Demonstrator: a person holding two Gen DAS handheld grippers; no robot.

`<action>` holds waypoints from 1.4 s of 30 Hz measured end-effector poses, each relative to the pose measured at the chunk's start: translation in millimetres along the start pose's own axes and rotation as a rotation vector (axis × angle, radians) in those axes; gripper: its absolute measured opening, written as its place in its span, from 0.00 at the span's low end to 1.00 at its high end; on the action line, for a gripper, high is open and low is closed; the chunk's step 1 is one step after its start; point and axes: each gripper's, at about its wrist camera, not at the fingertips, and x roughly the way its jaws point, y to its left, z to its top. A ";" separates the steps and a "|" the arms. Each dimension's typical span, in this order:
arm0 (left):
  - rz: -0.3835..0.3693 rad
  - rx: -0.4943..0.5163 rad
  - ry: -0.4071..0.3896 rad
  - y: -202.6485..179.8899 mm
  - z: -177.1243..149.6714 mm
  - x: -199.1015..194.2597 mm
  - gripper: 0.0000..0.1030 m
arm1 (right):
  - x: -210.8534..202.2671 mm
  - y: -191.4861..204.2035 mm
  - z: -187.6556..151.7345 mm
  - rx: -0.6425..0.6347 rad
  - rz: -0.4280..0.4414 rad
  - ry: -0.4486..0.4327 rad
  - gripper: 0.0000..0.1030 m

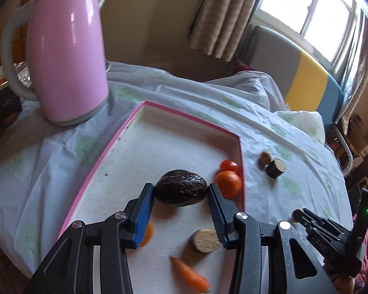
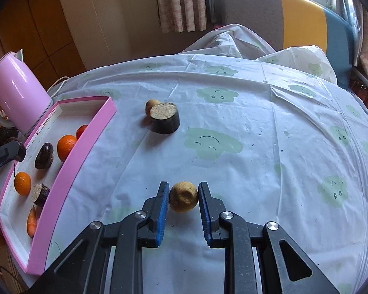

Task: Organize fruits
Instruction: 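Release the dark oval fruit in the tray with the left tool while the right tool follows, then lower the small brown fruit into the tray with the right tool and open it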

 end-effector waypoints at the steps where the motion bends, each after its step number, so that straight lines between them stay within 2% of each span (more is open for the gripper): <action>1: 0.002 -0.013 0.004 4.0 -1.2 -0.4 0.44 | -0.8 3.0 -0.8 -0.006 0.003 -0.001 0.24; 10: 0.001 -0.048 -0.006 12.2 -14.4 -15.9 0.45 | -13.2 34.1 -6.1 -0.065 0.048 -0.008 0.24; 25: 0.017 -0.043 -0.033 21.4 -35.9 -46.7 0.45 | -35.0 114.0 -6.4 -0.208 0.220 -0.027 0.24; 33: 0.021 -0.044 -0.046 29.2 -40.0 -53.3 0.45 | -38.0 148.5 1.1 -0.286 0.250 -0.044 0.24; 42: 0.025 -0.075 -0.041 39.8 -44.3 -53.1 0.45 | -24.3 175.7 20.8 -0.299 0.260 -0.040 0.24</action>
